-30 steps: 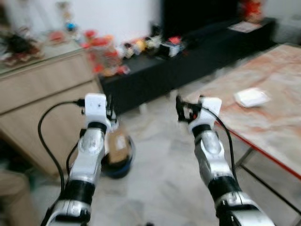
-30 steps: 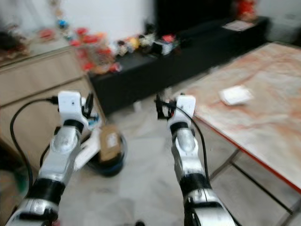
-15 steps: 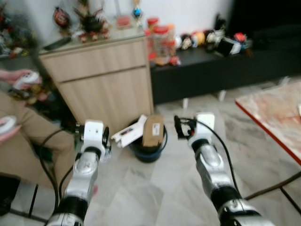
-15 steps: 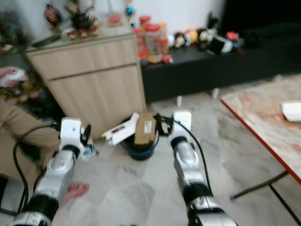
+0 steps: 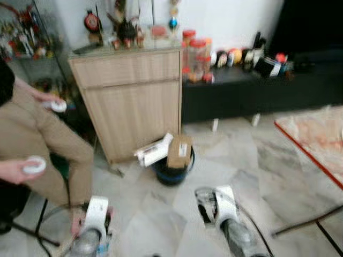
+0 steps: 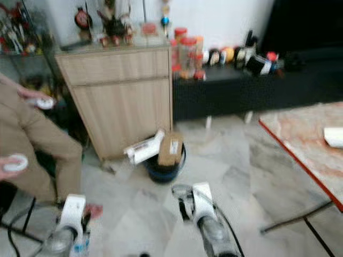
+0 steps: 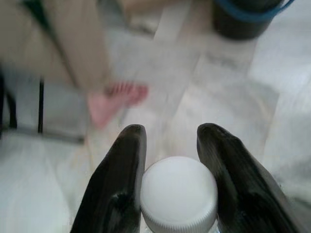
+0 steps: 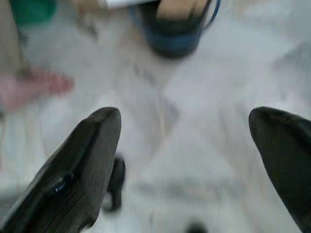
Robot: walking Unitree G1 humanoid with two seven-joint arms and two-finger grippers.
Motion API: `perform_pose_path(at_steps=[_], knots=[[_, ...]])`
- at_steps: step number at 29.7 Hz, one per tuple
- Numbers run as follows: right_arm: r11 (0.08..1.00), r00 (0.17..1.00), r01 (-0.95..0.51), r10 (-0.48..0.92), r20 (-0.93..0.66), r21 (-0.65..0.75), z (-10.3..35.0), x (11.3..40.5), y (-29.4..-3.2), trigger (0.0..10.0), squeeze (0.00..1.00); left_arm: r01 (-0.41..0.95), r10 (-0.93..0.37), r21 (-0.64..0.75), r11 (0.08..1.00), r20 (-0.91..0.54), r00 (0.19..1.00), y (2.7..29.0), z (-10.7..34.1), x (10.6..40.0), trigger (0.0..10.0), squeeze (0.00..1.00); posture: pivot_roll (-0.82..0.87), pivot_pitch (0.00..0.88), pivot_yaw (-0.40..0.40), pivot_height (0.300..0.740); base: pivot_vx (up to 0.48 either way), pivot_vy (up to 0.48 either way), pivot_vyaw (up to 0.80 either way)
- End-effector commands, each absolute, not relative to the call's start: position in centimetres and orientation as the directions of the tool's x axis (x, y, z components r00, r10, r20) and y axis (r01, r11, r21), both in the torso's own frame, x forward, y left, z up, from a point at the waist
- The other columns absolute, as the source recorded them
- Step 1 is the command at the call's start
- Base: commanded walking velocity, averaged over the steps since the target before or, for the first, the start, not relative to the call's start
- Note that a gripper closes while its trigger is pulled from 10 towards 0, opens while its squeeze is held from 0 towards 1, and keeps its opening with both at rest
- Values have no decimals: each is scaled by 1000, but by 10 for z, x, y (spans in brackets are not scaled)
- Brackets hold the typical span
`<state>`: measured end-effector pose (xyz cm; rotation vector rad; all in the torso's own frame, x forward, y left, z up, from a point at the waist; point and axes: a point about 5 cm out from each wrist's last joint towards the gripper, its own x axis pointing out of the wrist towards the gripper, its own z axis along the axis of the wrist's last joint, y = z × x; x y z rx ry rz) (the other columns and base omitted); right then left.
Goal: Picking trash to rubbish bin
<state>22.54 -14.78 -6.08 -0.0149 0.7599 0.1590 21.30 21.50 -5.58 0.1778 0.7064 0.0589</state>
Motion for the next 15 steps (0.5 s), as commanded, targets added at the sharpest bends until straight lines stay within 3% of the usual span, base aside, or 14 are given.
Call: perform_pose_path(at_steps=[1,12,15], knots=[[992,690,-123,115,-715,41,-67,216,-150,10000,0,-25,146,183,983,-686,713,223,-65,198,10000,0,57,0,54,740,0,0,0],[997,595,-75,64,-801,25,-86,182,-163,10000,0,-65,180,181,981,-740,648,226,-78,174,10000,0,49,4,45,740,0,0,0],[997,595,-64,62,-801,29,-86,182,-164,10000,0,-68,183,183,981,-742,645,226,-78,174,10000,0,47,3,46,740,271,0,0]])
